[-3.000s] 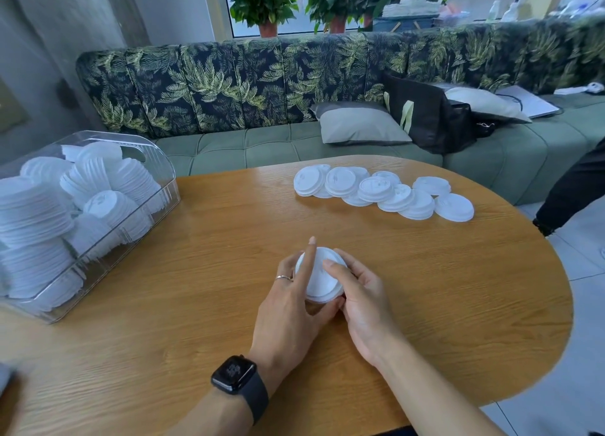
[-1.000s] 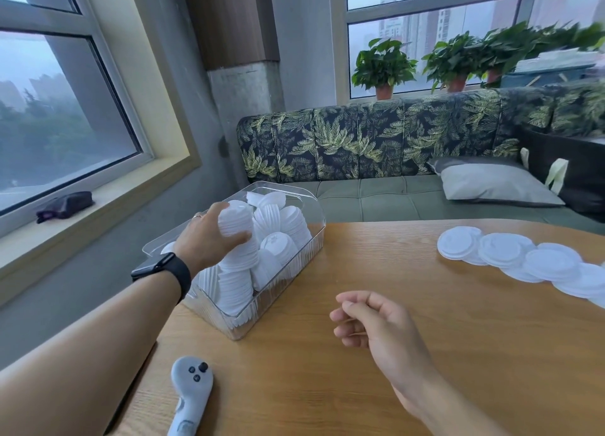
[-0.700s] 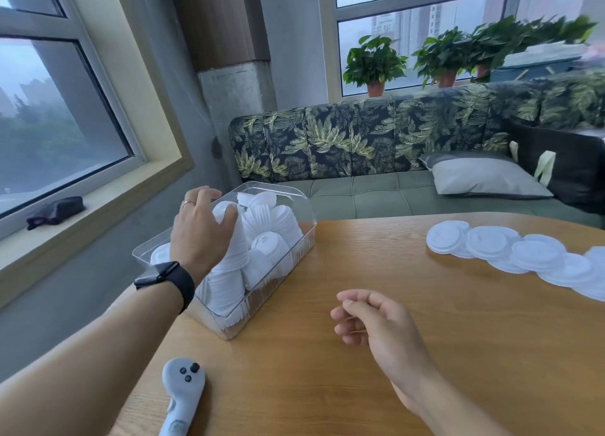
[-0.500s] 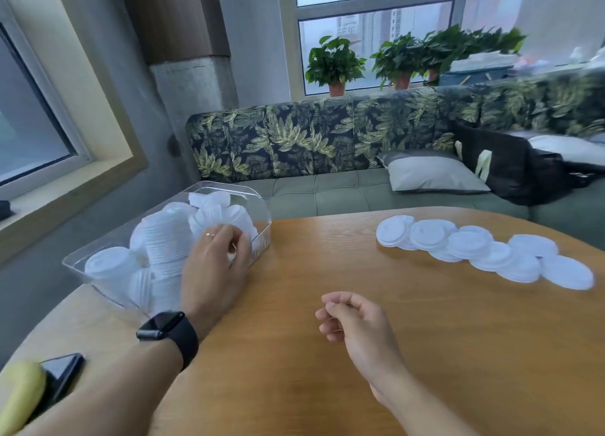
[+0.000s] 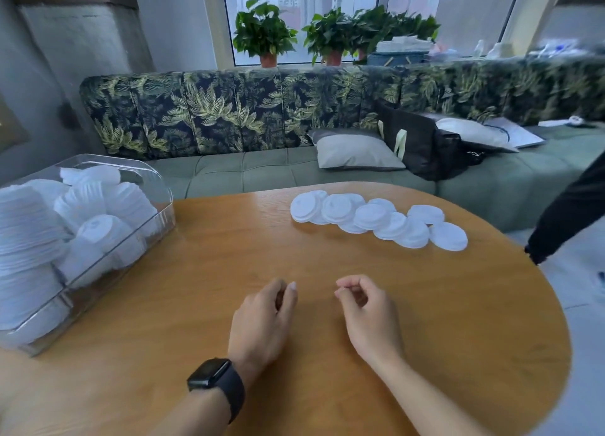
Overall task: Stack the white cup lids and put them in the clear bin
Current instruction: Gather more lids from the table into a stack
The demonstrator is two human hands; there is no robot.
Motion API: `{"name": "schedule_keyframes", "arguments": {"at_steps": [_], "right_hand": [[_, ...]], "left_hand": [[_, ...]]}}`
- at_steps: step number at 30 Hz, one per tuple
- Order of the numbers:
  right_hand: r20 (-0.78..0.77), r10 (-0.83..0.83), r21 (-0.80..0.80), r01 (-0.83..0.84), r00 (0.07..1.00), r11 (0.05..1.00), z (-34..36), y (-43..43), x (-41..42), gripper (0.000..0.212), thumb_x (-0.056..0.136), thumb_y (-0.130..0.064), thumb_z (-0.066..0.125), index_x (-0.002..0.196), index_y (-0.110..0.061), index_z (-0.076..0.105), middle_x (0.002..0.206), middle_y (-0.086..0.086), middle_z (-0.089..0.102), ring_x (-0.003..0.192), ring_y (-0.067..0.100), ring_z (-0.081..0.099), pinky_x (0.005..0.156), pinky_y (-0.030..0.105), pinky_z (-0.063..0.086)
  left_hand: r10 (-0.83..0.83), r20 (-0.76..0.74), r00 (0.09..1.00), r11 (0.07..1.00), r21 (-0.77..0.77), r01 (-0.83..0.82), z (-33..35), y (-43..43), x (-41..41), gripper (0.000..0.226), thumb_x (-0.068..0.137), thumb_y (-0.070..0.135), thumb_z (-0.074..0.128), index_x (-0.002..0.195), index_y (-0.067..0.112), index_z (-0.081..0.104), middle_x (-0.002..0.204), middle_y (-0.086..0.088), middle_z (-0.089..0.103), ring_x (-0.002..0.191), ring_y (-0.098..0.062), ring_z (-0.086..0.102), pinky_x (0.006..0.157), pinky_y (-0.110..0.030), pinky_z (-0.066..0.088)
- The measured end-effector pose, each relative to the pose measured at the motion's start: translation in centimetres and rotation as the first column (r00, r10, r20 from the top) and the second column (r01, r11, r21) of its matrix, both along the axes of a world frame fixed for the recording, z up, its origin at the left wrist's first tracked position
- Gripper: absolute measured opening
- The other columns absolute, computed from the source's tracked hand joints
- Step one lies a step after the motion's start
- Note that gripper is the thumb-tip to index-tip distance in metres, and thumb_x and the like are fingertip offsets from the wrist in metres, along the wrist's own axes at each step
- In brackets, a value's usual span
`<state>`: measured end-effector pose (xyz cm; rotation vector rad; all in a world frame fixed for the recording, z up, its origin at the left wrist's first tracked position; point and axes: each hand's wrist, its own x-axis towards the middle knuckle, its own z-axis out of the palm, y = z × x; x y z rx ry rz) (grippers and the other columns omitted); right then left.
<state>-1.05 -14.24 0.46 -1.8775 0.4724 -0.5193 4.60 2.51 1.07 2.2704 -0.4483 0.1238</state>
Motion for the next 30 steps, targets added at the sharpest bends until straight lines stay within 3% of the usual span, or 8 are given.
{"name": "schedule_keyframes", "arguments": {"at_steps": [6, 10, 14, 19, 24, 30], "right_hand": [[0.043, -0.038, -0.342, 0.05, 0.998, 0.938, -1.1, -3.4, 2.4, 0.012, 0.094, -0.015, 0.065, 0.099, -0.024, 0.069, 0.1, -0.021, 0.062, 0.104, 0.004, 0.049, 0.094, 0.02, 0.04], [0.054, -0.074, -0.454, 0.091, 0.996, 0.886, -1.5, -5.2, 5.3, 0.018, 0.091, -0.017, 0.067, 0.108, -0.023, 0.068, 0.114, -0.011, 0.063, 0.114, 0.012, 0.046, 0.103, 0.033, 0.041], [0.076, -0.137, -0.555, 0.156, 0.988, 0.817, -1.8, -7.1, 8.1, 0.029, 0.089, -0.018, 0.068, 0.117, -0.021, 0.065, 0.127, -0.002, 0.058, 0.123, 0.023, 0.045, 0.106, 0.037, 0.035], [0.12, -0.201, -0.621, 0.231, 0.972, 0.749, -1.7, -9.6, 11.6, 0.041, 0.088, -0.027, 0.07, 0.127, -0.017, 0.059, 0.145, 0.006, 0.048, 0.137, 0.028, 0.037, 0.111, 0.046, 0.03], [0.016, -0.28, -0.66, 0.22, 0.96, 0.718, -1.8, -11.7, 13.9, 0.069, 0.087, -0.049, 0.07, 0.141, -0.013, 0.049, 0.155, 0.012, 0.044, 0.147, 0.032, 0.031, 0.12, 0.047, 0.022], [-0.044, -0.318, -0.68, 0.205, 0.947, 0.704, -1.9, -12.1, 14.3, 0.069, 0.09, -0.055, 0.064, 0.144, -0.016, 0.047, 0.143, 0.011, 0.054, 0.14, 0.031, 0.037, 0.121, 0.048, 0.022]], "left_hand": [[-0.06, 0.006, 0.998, 0.997, 0.058, 0.06, -0.4, -2.2, 1.6, 0.039, 0.101, 0.051, 0.043, 0.071, 0.026, 0.047, 0.059, 0.004, 0.052, 0.058, -0.017, 0.052, 0.055, -0.038, 0.039], [-0.066, 0.051, 0.996, 0.993, 0.102, 0.061, -0.6, -3.1, 3.0, 0.04, 0.101, 0.051, 0.04, 0.072, 0.025, 0.048, 0.057, 0.005, 0.051, 0.055, -0.016, 0.05, 0.054, -0.038, 0.041], [-0.036, 0.073, 0.997, 0.992, 0.123, 0.027, -0.9, -4.0, 4.7, 0.042, 0.102, 0.051, 0.04, 0.071, 0.023, 0.046, 0.055, 0.005, 0.048, 0.058, -0.018, 0.05, 0.058, -0.039, 0.043], [-0.027, 0.084, 0.996, 0.992, 0.124, 0.016, -1.2, -4.1, 5.2, 0.041, 0.101, 0.052, 0.039, 0.068, 0.027, 0.041, 0.053, 0.007, 0.045, 0.053, -0.015, 0.045, 0.054, -0.036, 0.041], [-0.035, 0.099, 0.995, 0.991, 0.135, 0.021, -1.0, -4.2, 5.1, 0.04, 0.102, 0.05, 0.039, 0.068, 0.028, 0.039, 0.052, 0.008, 0.044, 0.05, -0.014, 0.042, 0.05, -0.031, 0.03], [-0.048, 0.111, 0.993, 0.988, 0.15, 0.031, -1.2, -4.1, 5.2, 0.039, 0.102, 0.051, 0.037, 0.07, 0.027, 0.041, 0.054, 0.007, 0.045, 0.05, -0.014, 0.043, 0.051, -0.034, 0.034]]}}
